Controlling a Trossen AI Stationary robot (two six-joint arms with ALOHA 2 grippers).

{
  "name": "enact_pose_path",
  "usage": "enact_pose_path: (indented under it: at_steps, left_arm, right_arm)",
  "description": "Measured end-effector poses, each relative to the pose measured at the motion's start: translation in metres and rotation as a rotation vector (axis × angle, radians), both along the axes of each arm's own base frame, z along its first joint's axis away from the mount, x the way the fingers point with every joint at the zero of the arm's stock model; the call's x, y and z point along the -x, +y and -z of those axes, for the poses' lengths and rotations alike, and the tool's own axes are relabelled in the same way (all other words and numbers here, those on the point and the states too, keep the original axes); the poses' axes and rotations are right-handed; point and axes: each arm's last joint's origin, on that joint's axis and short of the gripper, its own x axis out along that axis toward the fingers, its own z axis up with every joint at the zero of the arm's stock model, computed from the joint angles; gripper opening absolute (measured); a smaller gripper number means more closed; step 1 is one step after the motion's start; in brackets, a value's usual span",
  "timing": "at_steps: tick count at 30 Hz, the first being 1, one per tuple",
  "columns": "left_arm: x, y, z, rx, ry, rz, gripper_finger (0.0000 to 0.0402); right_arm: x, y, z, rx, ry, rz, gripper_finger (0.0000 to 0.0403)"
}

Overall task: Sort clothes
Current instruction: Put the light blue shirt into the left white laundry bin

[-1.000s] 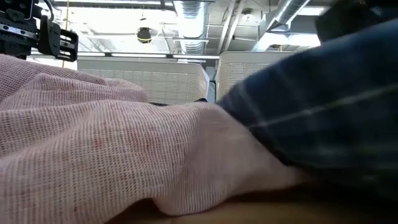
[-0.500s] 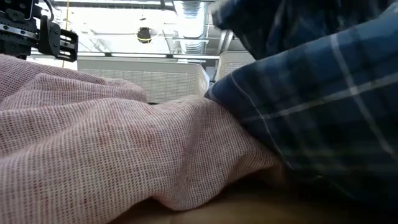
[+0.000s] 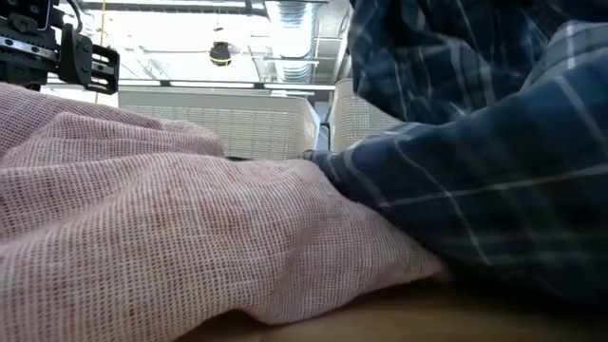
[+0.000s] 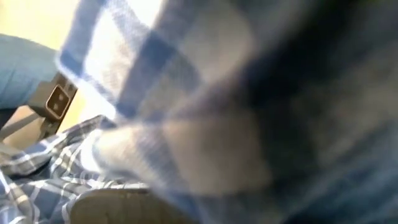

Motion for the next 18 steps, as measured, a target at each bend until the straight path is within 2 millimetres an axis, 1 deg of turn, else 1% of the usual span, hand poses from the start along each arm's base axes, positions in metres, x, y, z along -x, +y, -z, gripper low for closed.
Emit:
enact_pose_path:
  at_steps: [5,14,18]
  left_arm:
    - [0.000,0.000,0.000,0.000,0.000,0.000,0.0224]
    - [0.000,0.000,0.000,0.000,-0.001,0.000,0.0224]
    - [0.000,0.000,0.000,0.000,-0.001,0.000,0.0224]
  right_arm:
    - [0.002,-0.004,-0.010,0.015,-0.055,-0.027,0.0006]
    - [-0.001,-0.008,-0.012,0.036,-0.074,-0.028,0.0006]
    - [-0.006,-0.007,-0.018,0.044,-0.139,-0.055,0.0007]
